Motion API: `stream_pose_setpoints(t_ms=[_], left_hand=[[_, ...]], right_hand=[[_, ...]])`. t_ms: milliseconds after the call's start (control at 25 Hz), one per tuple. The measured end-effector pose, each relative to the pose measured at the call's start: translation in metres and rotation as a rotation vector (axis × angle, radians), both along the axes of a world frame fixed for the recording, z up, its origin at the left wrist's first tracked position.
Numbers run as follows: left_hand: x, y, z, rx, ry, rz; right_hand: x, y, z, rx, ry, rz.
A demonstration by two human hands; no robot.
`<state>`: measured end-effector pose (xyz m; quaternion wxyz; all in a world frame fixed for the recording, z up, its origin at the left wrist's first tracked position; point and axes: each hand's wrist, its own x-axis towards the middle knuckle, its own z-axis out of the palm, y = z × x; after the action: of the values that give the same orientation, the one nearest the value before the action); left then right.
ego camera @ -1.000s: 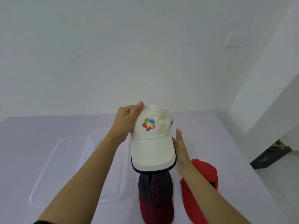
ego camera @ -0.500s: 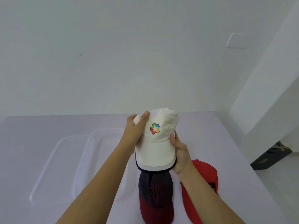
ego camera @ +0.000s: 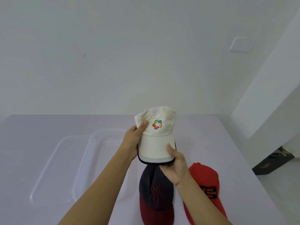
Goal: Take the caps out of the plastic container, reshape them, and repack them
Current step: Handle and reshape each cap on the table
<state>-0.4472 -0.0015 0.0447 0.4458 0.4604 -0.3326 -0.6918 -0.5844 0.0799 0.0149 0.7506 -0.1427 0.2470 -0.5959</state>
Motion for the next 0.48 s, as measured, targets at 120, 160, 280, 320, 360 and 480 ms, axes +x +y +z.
stream_pose_setpoints(t_ms=[120, 160, 280, 320, 360, 480], left_hand=[[0.002, 0.003, 0.001, -0.240, -0.314, 0.060], [0.006, 0.004, 0.002, -0.425, -0.469, 0.090], [0.016, 0.001, 0.018, -0.803, -0.790, -0.008], [0.016, -0.001, 0.025, -0.805, -0.829, -0.088], [0.016, -0.003, 0.031, -0.791, -0.872, -0.154], [0.019, -0.013, 0.045, -0.723, -0.931, -0.316]], right_hand=[[0.001, -0.001, -0.004, 0.069, -0.024, -0.033], [0.000, 0.000, -0.005, 0.090, -0.023, -0.036], [-0.003, 0.003, -0.007, 0.108, -0.021, -0.031], [-0.003, 0.004, -0.007, 0.107, -0.021, -0.026], [-0.002, 0.004, -0.007, 0.110, -0.022, -0.021], [-0.002, 0.004, -0.009, 0.124, -0.031, -0.009]])
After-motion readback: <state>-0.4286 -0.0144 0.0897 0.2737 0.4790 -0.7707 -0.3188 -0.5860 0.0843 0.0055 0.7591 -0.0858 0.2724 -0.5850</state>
